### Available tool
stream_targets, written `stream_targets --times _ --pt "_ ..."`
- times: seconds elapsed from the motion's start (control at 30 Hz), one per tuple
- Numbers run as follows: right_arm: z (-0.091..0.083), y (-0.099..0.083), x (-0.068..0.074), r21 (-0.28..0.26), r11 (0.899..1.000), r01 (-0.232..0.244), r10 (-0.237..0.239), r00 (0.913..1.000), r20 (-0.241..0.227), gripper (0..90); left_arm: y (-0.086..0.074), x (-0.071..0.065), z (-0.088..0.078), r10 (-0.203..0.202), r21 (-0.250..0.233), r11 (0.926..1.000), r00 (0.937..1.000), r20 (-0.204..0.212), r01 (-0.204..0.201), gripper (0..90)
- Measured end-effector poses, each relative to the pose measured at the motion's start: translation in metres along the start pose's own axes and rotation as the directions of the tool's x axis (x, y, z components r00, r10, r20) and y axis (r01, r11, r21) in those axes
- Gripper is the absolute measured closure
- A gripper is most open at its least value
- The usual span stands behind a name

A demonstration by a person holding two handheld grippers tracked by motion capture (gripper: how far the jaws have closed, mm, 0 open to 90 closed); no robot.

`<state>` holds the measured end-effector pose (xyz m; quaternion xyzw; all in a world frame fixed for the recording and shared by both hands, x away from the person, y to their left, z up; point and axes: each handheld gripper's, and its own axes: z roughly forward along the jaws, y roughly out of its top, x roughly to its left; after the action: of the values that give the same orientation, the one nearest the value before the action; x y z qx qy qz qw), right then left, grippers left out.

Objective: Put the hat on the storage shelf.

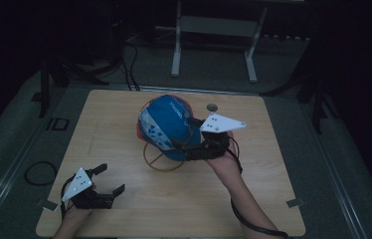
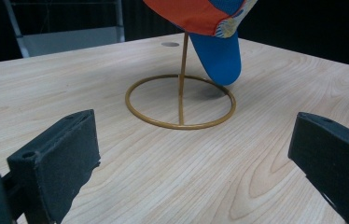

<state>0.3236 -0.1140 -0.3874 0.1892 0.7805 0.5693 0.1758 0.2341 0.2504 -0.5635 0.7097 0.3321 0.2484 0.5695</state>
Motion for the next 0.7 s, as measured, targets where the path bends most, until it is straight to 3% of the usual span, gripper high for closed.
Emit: stream_targets --times 0.23,0.7 --pt "-0.006 -0.017 -0.002 0.030 0.999 0.030 -0.031 0.9990 0.032 15.5 -0.001 -0.001 0.002 0.011 0.008 0.9999 0.9999 0.000 -0.011 2.2" --pt "-0.015 -0.063 -0.012 0.070 0.998 0.005 -0.008 0.9987 0.050 14.4 -0.002 -0.002 0.003 0.021 0.020 0.9996 0.9998 0.002 -0.021 2.2"
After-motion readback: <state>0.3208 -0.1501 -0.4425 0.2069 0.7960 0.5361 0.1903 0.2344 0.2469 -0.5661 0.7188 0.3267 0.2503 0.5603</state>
